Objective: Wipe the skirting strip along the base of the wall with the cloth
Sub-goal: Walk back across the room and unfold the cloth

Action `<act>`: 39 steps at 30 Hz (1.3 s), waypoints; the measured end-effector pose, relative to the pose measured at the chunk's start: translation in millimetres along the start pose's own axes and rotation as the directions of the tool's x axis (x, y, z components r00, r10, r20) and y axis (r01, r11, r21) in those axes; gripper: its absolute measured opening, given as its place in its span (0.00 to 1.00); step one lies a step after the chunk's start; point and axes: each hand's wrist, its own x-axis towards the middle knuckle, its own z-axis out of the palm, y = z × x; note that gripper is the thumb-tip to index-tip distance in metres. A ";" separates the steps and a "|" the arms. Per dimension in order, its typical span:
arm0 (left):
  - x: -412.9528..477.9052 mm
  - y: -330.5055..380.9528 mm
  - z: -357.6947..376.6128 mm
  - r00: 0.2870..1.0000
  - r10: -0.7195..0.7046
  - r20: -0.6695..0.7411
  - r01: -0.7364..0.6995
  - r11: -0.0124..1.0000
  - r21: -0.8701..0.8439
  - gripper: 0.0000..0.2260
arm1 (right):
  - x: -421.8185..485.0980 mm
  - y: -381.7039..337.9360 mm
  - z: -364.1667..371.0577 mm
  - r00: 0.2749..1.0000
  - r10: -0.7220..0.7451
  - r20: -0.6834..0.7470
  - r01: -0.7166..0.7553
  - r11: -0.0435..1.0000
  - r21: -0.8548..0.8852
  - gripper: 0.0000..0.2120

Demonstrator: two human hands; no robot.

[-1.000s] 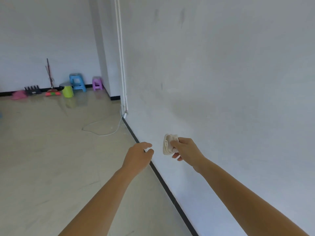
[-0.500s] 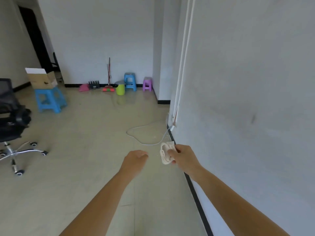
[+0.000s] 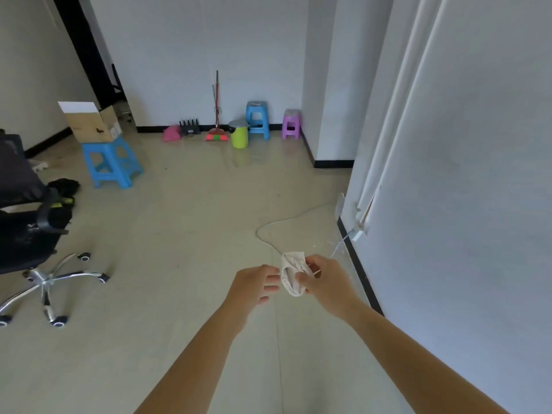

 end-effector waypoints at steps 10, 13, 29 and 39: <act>287.4 121.8 -3.1 0.991 0.007 0.133 0.009 0.993 -0.120 0.12 | 308.7 3.2 -9.6 0.995 0.000 0.097 -0.010 0.994 0.106 0.14; 359.6 161.7 -12.8 0.993 0.046 0.106 -0.034 0.993 -0.113 0.09 | 400.8 -7.2 -13.8 0.985 0.045 0.169 -0.080 0.974 0.211 0.11; 804.5 347.3 -179.0 0.986 -0.017 0.163 0.073 0.935 -0.346 0.11 | 892.4 -60.4 79.2 0.888 0.276 0.369 -0.457 0.438 0.774 0.07; 1060.0 488.4 -202.9 0.974 0.003 0.226 0.038 0.984 -0.177 0.14 | 1165.2 -91.5 66.2 0.879 0.316 0.356 -0.435 0.227 0.871 0.08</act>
